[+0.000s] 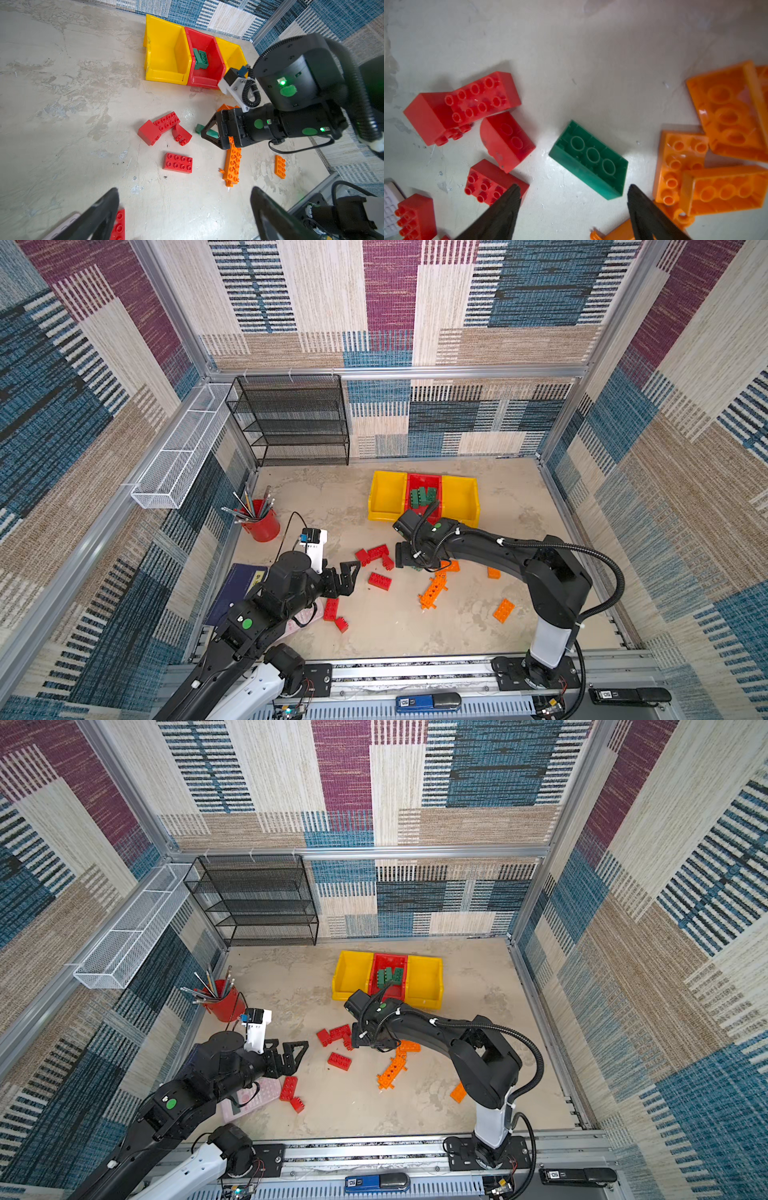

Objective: Sort the legos into containers by color
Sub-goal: 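Move the right gripper down to the last green brick beside the orange bricks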

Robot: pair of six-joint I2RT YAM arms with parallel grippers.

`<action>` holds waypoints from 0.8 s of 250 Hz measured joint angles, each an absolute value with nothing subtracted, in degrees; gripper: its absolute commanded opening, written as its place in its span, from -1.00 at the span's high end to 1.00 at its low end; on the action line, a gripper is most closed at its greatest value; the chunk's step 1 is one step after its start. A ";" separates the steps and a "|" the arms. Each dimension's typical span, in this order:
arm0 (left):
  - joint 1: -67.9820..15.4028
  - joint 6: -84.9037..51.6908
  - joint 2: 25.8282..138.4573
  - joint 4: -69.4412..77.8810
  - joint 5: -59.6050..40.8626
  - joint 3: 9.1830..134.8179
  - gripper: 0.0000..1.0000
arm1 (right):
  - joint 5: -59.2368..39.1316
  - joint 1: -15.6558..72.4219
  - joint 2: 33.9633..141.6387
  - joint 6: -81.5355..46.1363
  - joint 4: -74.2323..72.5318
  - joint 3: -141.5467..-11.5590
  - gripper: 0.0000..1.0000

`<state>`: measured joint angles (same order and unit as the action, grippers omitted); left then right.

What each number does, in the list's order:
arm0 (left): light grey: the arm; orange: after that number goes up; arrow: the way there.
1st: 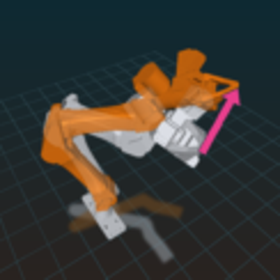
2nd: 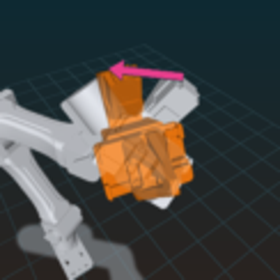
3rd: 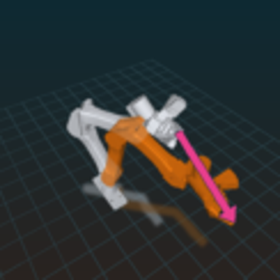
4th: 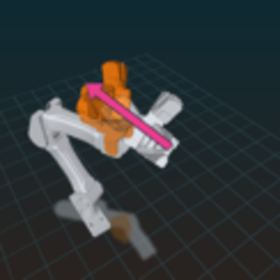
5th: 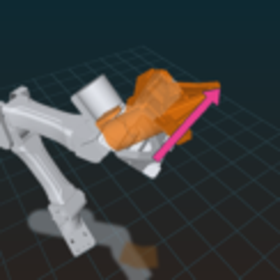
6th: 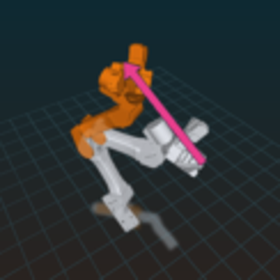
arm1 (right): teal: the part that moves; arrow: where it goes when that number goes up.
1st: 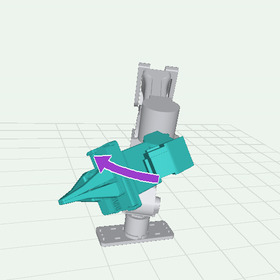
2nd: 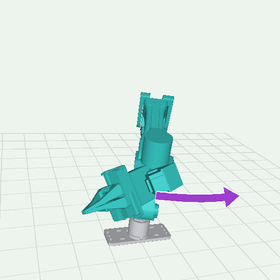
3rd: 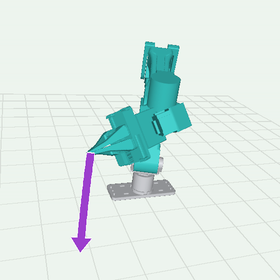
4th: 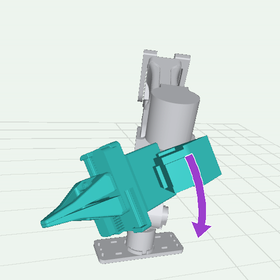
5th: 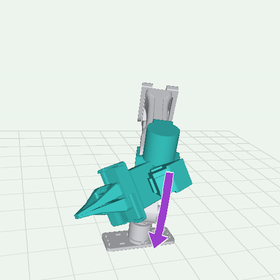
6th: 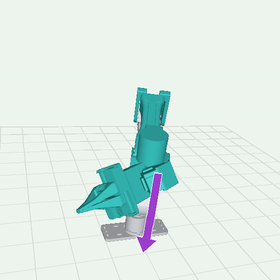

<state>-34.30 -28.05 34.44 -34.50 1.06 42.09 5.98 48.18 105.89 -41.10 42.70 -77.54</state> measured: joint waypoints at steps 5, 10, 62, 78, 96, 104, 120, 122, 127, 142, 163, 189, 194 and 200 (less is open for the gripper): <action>-34.30 -28.05 34.46 -34.52 1.06 42.09 -0.98 | 6.44 48.36 106.21 -40.03 42.87 -78.06 -0.62; -34.30 -28.05 34.46 -34.52 1.06 42.09 -0.98 | 7.03 48.45 106.54 -38.74 43.16 -78.56 -0.62; -34.30 -27.64 34.39 -34.54 1.19 42.09 -0.98 | 10.96 48.77 107.98 -28.32 45.74 -79.85 -0.54; -34.30 -27.62 34.11 -34.54 1.30 42.09 -0.98 | 11.11 48.77 108.16 -26.30 45.98 -79.72 -0.53; -34.30 -27.62 33.91 -34.54 1.32 42.09 -0.98 | 11.11 48.80 108.14 -24.51 45.89 -79.15 -0.53; -34.30 -27.62 33.87 -34.54 1.37 42.09 -0.98 | 11.11 48.80 108.14 -23.70 45.89 -78.91 -0.53; -34.30 -27.62 33.89 -34.54 1.50 42.04 -0.98 | 11.11 48.80 108.14 -22.39 45.84 -78.56 -0.50; -34.30 -27.62 33.89 -34.54 1.50 42.02 -0.98 | 11.11 48.80 108.14 -22.22 45.84 -78.54 -0.49; -34.30 -27.62 33.91 -34.54 1.52 42.00 -0.98 | 11.11 48.80 108.14 -21.87 45.78 -78.50 -0.49; -34.30 -27.64 34.13 -34.54 1.52 42.00 -0.98 | 11.11 48.84 108.14 -20.80 45.17 -78.24 -0.48; -34.30 -27.64 34.37 -34.54 1.52 42.00 -0.98 | 11.11 48.86 108.20 -19.53 44.66 -77.84 -0.43; -34.30 -27.68 34.41 -34.54 1.54 41.69 -0.98 | 11.11 48.86 108.90 -18.41 43.99 -77.69 -0.33; -34.30 -27.70 34.46 -34.52 1.54 41.67 -0.98 | 11.11 48.86 109.16 -18.13 43.92 -77.69 -0.32; -34.30 -27.75 34.46 -34.52 1.54 41.67 -0.98 | 11.11 48.86 109.43 -17.93 43.77 -77.65 -0.29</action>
